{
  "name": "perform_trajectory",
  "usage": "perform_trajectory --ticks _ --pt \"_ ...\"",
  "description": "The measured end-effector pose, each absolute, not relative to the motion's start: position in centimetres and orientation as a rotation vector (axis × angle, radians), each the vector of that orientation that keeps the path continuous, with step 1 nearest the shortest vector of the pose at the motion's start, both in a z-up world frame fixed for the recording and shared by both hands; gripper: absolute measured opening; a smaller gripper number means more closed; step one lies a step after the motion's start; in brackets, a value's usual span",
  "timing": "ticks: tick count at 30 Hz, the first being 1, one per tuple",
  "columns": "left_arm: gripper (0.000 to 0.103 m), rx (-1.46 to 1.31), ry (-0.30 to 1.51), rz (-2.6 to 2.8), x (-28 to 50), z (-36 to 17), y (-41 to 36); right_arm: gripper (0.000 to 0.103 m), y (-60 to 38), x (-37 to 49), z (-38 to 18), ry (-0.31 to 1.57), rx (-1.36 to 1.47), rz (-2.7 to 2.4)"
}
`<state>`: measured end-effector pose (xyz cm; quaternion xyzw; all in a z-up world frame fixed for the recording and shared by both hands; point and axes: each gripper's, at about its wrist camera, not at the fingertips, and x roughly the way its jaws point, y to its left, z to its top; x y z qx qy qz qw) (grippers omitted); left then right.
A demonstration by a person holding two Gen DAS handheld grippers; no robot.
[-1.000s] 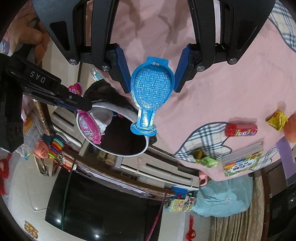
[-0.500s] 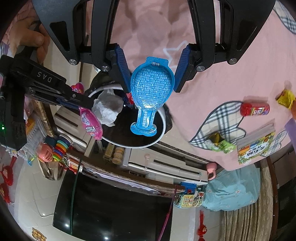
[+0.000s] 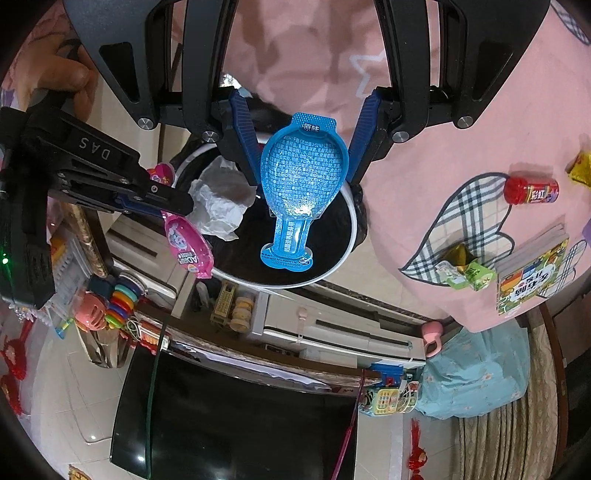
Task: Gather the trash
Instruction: 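Carry the blue and pink candy packs over the bin with both tools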
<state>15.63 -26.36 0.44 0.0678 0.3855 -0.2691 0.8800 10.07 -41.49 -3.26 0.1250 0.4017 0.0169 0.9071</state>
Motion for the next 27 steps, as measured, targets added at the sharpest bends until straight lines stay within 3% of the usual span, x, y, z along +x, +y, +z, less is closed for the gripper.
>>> perform_trajectory --ticks 27 --pt "0.046 0.207 0.827 -0.530 18.3 -0.2 -29.5 0.021 -43.6 12.7 -4.0 0.873 0.263 0.024"
